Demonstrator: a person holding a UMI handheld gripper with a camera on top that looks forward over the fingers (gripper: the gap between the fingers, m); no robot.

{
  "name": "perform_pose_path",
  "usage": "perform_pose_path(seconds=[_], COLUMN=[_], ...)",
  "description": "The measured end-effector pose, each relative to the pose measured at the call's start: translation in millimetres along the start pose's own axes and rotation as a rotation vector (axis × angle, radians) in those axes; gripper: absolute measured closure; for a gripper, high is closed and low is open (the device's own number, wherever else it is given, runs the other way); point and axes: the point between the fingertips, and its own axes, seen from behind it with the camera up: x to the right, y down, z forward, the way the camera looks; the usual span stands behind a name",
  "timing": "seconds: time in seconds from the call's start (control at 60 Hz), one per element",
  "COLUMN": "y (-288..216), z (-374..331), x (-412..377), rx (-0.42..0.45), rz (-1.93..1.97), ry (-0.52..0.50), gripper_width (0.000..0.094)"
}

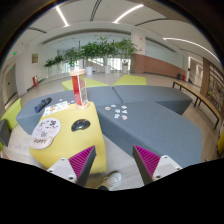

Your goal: Arrange mouse

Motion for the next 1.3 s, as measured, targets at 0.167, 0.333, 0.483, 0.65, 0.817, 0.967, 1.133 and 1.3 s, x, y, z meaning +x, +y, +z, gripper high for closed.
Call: perform_pose_path(seconds=[0.167,0.333,0.483,0.65,0.817,0.967,1.133,1.3], y=[-6.6,-8.5,-9.8,-2.6,1.5,-16.3,-38.8,-43.0], z=[4.8,22.4,52.3,109.6,176.9,216.8,252.6,277.0], x=[15.7,40.0,-6.4,-81.4,-157.7,-189.5,-213.9,-221.5], rx=[-0.005,-0.027,-0.032,-0.057,-0.069,-0.061,-0.058,-0.051], rz=[-0.002,-0.047,-0.076,-0.105,-0.137,-0.117,-0.101,-0.107], ry=[0.007,0.04,-0.064,-0.201,-0.308,-0.304,-0.284,-0.201], gripper_width=[0.0134,0.0134,0.0131,0.0134,0.0138,0.0121,0.0138,0.0378])
